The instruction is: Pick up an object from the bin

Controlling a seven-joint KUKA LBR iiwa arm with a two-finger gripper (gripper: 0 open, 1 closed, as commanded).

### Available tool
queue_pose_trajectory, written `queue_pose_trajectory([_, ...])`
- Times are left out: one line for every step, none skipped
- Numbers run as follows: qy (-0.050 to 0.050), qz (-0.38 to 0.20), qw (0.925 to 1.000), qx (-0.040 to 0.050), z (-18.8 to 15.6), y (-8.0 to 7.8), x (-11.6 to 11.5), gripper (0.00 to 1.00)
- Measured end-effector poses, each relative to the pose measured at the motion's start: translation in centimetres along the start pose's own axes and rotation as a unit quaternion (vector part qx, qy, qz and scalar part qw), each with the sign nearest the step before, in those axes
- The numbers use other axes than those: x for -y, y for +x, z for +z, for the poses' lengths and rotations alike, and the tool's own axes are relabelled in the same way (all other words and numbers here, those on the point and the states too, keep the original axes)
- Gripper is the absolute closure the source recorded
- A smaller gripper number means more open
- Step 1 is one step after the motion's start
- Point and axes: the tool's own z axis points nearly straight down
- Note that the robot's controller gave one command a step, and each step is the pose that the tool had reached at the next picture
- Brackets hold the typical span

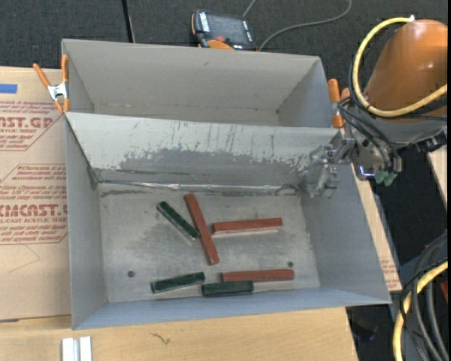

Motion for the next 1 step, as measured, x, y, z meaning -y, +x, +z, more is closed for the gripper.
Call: queue_pose_trajectory([-0.001,0.0,1.0,-0.004,0.49,0.16,-0.07,0.0])
